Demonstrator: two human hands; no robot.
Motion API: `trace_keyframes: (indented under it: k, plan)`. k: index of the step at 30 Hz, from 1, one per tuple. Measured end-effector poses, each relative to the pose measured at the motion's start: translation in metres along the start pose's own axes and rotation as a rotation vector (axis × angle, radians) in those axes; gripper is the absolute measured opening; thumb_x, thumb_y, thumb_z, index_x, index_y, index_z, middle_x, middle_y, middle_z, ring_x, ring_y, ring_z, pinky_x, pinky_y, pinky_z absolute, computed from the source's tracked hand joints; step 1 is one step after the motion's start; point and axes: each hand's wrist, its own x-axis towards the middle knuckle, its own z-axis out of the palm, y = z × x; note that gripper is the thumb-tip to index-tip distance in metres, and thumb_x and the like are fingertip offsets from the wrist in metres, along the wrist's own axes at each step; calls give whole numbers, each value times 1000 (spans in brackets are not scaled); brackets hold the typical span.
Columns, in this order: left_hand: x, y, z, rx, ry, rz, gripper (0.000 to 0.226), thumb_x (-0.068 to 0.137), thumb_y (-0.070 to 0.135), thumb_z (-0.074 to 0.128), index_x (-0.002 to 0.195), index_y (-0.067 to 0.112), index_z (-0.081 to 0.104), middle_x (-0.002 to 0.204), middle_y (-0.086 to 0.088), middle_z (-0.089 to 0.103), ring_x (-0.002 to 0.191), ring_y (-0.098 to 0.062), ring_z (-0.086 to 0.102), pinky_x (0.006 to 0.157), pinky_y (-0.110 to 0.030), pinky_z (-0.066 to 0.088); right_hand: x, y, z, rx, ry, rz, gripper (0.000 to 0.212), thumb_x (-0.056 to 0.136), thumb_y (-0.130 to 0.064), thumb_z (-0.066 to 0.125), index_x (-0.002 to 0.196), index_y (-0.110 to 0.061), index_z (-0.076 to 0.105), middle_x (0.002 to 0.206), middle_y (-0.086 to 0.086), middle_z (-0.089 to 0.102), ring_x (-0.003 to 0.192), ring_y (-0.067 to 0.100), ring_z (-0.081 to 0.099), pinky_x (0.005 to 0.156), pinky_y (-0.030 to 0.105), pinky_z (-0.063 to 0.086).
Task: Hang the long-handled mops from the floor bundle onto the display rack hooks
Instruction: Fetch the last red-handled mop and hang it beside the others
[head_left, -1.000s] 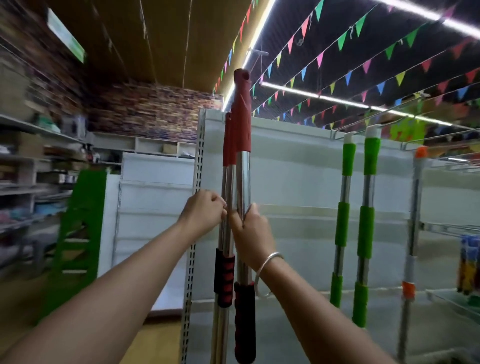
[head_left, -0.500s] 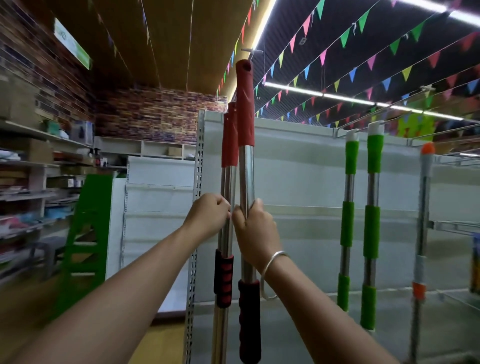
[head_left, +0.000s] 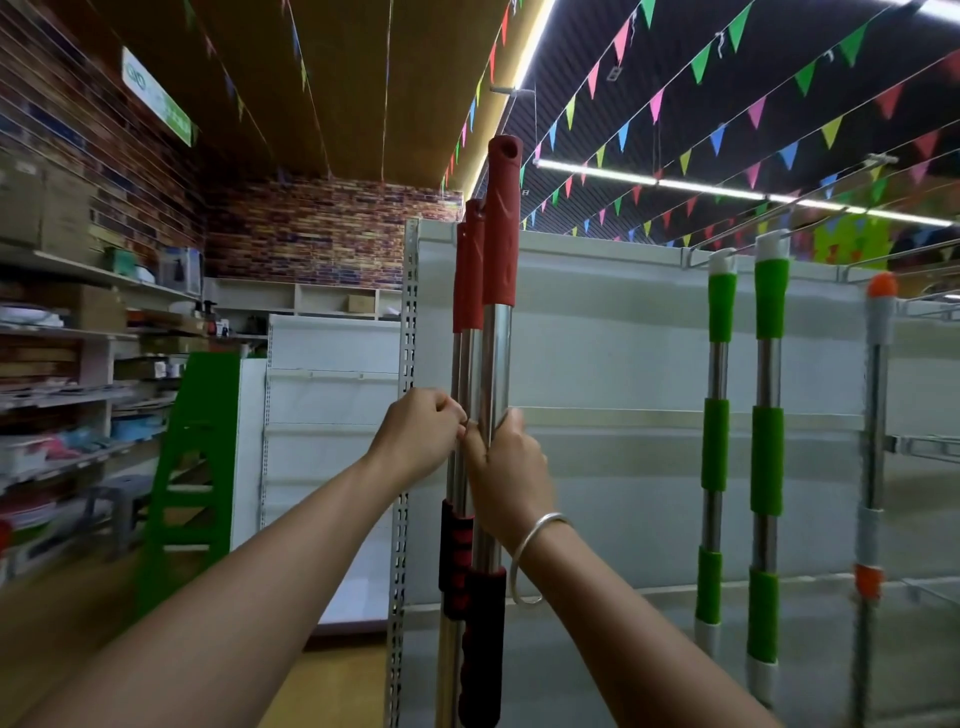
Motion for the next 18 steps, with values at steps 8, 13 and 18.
trace_keyframes:
  k: [8,13,18]
  plan:
    - [4,-11,-1,-2,19,-21,27,92,16,42,77,12,64,86,-9,68,83,-26,65,84,-44,54,13,8,15,-8,-50,37,30,91,-40,38,86,-11,33,95,23,61,90,42,57,70,42,44]
    - [12,-26,-2,36,33,-48,27,92,18,42,78,10,64,80,-5,68,76,-25,64,72,-36,51,28,17,21,-28,-57,48,24,91,-31,39,90,-8,36,94,22,61,88,41,57,68,40,41]
    - [19,-46,7,47,15,-95,24,93,21,42,81,15,61,78,1,66,71,-18,62,56,-26,44,38,23,29,-59,-56,45,29,92,-34,38,96,-5,38,99,25,62,93,44,57,73,43,42]
